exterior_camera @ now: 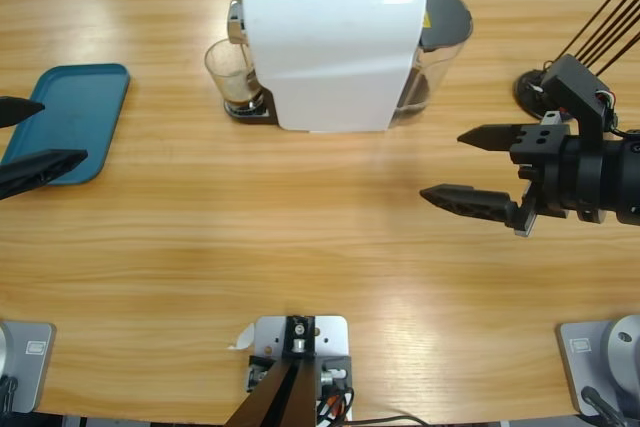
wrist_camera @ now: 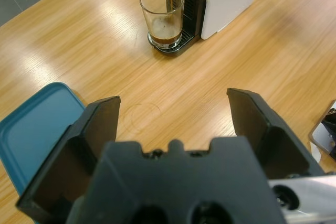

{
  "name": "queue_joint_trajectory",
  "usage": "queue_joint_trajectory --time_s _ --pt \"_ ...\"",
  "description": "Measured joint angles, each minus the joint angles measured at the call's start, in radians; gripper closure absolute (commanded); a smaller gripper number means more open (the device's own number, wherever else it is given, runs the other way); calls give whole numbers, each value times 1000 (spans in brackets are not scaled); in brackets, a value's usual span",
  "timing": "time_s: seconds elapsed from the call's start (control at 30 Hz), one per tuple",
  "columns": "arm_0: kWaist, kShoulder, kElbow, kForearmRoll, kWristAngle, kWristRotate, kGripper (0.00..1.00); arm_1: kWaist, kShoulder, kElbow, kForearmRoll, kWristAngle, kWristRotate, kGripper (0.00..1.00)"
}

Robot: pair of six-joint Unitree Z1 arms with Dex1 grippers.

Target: Pour coffee

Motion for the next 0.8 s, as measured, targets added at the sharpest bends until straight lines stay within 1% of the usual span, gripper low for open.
queue_joint_trajectory --time_s 0.8 --pt "0 17 0 -6 0 -4 115 0 0 0 0 0 0 104"
